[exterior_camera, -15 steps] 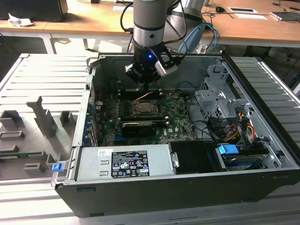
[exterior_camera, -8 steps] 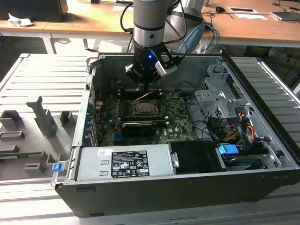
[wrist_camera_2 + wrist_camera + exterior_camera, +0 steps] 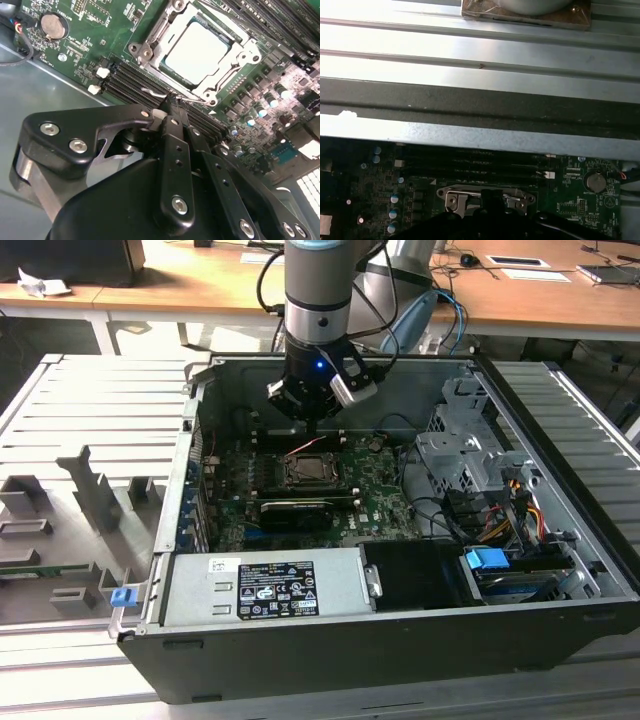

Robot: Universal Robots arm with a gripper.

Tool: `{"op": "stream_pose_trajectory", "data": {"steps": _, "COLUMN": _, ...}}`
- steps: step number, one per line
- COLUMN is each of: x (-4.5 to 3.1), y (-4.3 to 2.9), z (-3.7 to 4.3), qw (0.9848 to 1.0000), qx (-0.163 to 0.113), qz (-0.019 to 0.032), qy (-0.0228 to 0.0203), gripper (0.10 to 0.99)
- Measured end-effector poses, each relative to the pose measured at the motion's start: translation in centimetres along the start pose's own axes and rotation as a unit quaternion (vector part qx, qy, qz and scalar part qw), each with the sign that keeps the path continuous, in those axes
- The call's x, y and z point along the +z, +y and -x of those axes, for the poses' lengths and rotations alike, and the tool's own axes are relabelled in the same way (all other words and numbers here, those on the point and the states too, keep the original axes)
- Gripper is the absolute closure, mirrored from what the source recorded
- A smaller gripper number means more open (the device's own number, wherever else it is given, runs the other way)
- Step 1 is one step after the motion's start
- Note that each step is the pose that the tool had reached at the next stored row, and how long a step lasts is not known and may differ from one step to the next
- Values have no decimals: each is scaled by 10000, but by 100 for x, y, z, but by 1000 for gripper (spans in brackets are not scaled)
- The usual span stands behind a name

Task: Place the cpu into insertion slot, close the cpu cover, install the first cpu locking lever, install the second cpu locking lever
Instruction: 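Install the first cpu locking lever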

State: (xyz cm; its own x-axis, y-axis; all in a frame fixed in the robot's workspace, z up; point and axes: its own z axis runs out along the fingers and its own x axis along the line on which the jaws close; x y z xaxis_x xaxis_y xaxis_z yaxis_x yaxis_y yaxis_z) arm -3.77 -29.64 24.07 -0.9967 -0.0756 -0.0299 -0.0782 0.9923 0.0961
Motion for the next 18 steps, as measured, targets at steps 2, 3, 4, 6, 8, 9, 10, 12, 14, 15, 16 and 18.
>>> {"op": "stream_pose_trajectory", "data": {"steps": 2, "x": 39, "y": 10, "z": 0, "qw": 10000, "qx": 0, "qz": 1, "qy": -1, "gripper": 980}}
{"op": "stream_pose_trajectory", "data": {"steps": 3, "x": 51, "y": 23, "z": 1, "qw": 10000, "qx": -1, "qz": 0, "qy": 0, "gripper": 980}}
{"op": "stream_pose_trajectory", "data": {"steps": 4, "x": 56, "y": 28, "z": 1, "qw": 10000, "qx": -1, "qz": 0, "qy": 0, "gripper": 980}}
{"op": "stream_pose_trajectory", "data": {"steps": 6, "x": 69, "y": 33, "z": 2, "qw": 10000, "qx": -1, "qz": 0, "qy": 0, "gripper": 980}}
{"op": "stream_pose_trajectory", "data": {"steps": 8, "x": 98, "y": 30, "z": 5, "qw": 10000, "qx": -1, "qz": -1, "qy": 0, "gripper": 980}}
{"op": "stream_pose_trajectory", "data": {"steps": 9, "x": 105, "y": 31, "z": 7, "qw": 10000, "qx": 0, "qz": -1, "qy": 0, "gripper": 980}}
{"op": "stream_pose_trajectory", "data": {"steps": 10, "x": 110, "y": 38, "z": 13, "qw": 10000, "qx": 0, "qz": -2, "qy": 0, "gripper": 980}}
{"op": "stream_pose_trajectory", "data": {"steps": 12, "x": 120, "y": 62, "z": 31, "qw": 10000, "qx": -1, "qz": -1, "qy": 0, "gripper": 980}}
{"op": "stream_pose_trajectory", "data": {"steps": 14, "x": 134, "y": 80, "z": 52, "qw": 10000, "qx": -1, "qz": -1, "qy": 0, "gripper": 980}}
{"op": "stream_pose_trajectory", "data": {"steps": 15, "x": 145, "y": 78, "z": 70, "qw": 10000, "qx": -1, "qz": -1, "qy": 0, "gripper": 980}}
{"op": "stream_pose_trajectory", "data": {"steps": 16, "x": 153, "y": 76, "z": 82, "qw": 10000, "qx": -1, "qz": -1, "qy": 0, "gripper": 980}}
{"op": "stream_pose_trajectory", "data": {"steps": 18, "x": 163, "y": 73, "z": 87, "qw": 10000, "qx": 0, "qz": -1, "qy": 0, "gripper": 980}}
